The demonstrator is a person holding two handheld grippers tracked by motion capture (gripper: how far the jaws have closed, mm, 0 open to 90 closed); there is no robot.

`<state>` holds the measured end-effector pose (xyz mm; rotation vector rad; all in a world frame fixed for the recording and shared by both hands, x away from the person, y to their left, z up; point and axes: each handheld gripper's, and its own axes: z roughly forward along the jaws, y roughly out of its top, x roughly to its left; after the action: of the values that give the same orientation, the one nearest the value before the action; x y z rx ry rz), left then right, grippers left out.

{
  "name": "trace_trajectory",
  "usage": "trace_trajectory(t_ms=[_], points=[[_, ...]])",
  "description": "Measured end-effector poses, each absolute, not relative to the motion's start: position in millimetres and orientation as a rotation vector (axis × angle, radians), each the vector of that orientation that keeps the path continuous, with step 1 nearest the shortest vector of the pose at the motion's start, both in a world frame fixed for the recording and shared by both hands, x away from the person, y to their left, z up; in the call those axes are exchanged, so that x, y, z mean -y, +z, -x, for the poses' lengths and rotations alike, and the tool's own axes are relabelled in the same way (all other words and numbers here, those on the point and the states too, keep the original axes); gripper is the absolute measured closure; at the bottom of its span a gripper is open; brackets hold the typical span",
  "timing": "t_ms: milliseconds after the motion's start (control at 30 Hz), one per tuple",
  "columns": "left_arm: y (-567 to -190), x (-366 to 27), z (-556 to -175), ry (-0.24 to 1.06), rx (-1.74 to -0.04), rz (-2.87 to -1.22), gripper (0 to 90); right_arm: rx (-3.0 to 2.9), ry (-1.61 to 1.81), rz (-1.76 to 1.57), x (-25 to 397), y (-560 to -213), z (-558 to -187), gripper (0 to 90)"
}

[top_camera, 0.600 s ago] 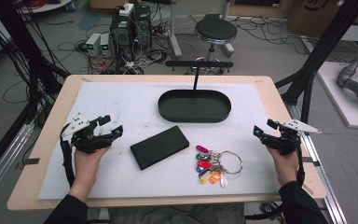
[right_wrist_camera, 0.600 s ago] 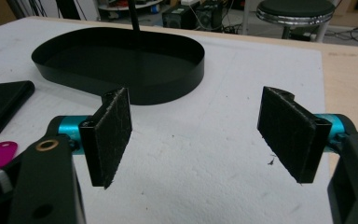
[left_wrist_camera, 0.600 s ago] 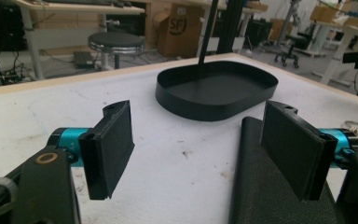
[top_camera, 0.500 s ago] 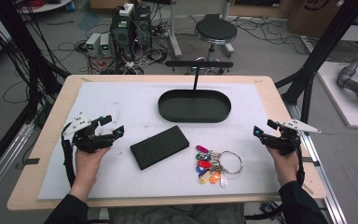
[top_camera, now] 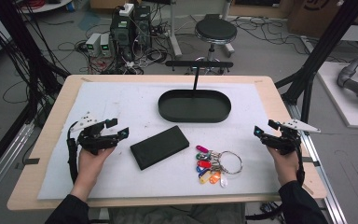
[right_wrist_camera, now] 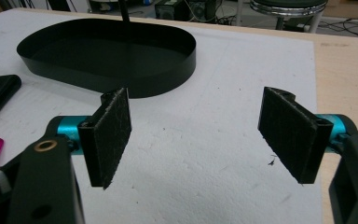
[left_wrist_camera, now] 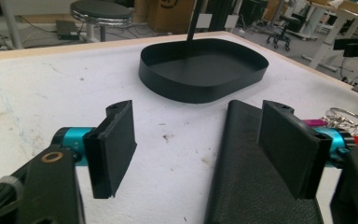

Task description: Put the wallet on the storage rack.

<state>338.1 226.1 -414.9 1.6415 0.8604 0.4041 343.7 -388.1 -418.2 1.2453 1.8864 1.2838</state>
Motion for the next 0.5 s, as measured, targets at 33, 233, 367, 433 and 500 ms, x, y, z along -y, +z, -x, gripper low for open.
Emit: trace_trajectory(t_ms=[33,233,367,433,500], points=[[-415.5,-225.6,-337.6,0.399,-0.863,-1.645,28.6,-1.886,1.284,-1.245,388.1,-418.2,-343.7,26.3],[-423.5,-222.2,-336.0,0.366,-0.906,-1.677,32.9,-1.890,1.270,-1.252,387.6,-418.3,-344.0,26.3],[-429.6,-220.5,-337.4,0.319,-0.943,-1.695,35.0,-1.896,1.257,-1.250,387.8,-418.1,-343.4,26.4],[-431.8,-218.2,-338.1,0.314,-0.945,-1.726,35.7,-1.895,1.253,-1.246,388.4,-418.0,-343.4,26.4],[-433.9,-215.6,-338.0,0.321,-0.939,-1.751,36.4,-1.895,1.251,-1.254,389.2,-417.9,-343.1,26.5]])
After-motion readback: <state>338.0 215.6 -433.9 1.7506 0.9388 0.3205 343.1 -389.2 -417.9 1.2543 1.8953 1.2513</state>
